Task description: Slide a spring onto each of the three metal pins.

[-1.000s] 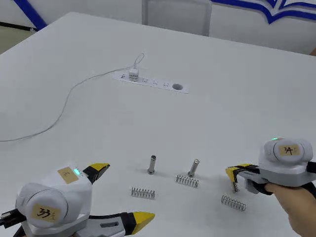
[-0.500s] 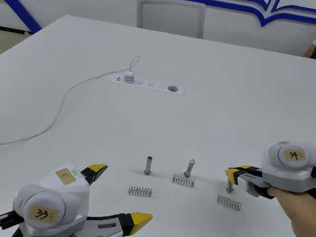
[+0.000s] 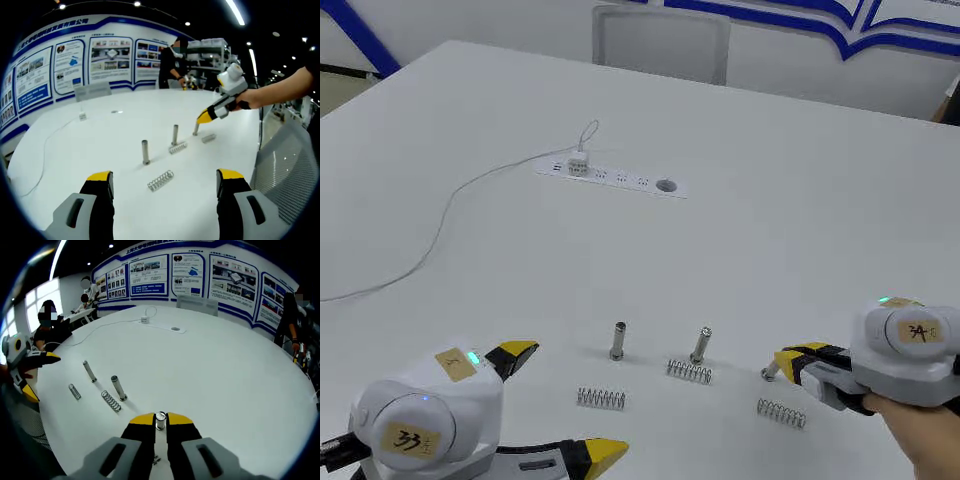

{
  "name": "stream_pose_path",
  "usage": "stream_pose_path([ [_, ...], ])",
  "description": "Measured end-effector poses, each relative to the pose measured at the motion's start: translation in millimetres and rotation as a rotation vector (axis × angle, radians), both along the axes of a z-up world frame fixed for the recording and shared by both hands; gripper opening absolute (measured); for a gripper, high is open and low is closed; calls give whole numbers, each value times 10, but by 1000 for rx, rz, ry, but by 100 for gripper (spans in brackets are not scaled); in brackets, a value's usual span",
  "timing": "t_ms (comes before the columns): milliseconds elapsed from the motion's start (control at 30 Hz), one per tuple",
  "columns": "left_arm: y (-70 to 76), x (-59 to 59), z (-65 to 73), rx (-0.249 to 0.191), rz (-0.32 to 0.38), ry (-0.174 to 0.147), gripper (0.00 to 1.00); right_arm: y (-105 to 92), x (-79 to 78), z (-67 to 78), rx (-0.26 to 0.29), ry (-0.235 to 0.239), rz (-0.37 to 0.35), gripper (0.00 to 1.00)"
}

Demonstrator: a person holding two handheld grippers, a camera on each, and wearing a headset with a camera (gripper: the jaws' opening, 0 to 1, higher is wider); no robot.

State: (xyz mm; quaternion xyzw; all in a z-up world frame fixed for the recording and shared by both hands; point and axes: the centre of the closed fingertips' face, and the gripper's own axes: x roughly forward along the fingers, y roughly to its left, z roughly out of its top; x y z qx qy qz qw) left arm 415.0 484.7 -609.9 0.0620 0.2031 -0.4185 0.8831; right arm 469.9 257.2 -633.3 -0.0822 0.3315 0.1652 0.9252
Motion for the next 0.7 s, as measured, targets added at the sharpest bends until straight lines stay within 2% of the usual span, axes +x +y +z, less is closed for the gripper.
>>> stream_pose_path([
  [133,-1,-4,8,0,1,-2,87,-10,-4,4,-39,2,16,8],
  [267,3,-1,14,0,3,-2,87,-9,6,6,-33,9,19,8],
  [433,7,-3,8,-1,2,3,87,-18,3,9,4,42,8,9],
  [567,7,-1,8,-2,5,3,87,-33,10,49,-6,22,18,11],
  [700,7,-2,6,-1,5,4,87,-40,13,104,8,5,14,12],
])
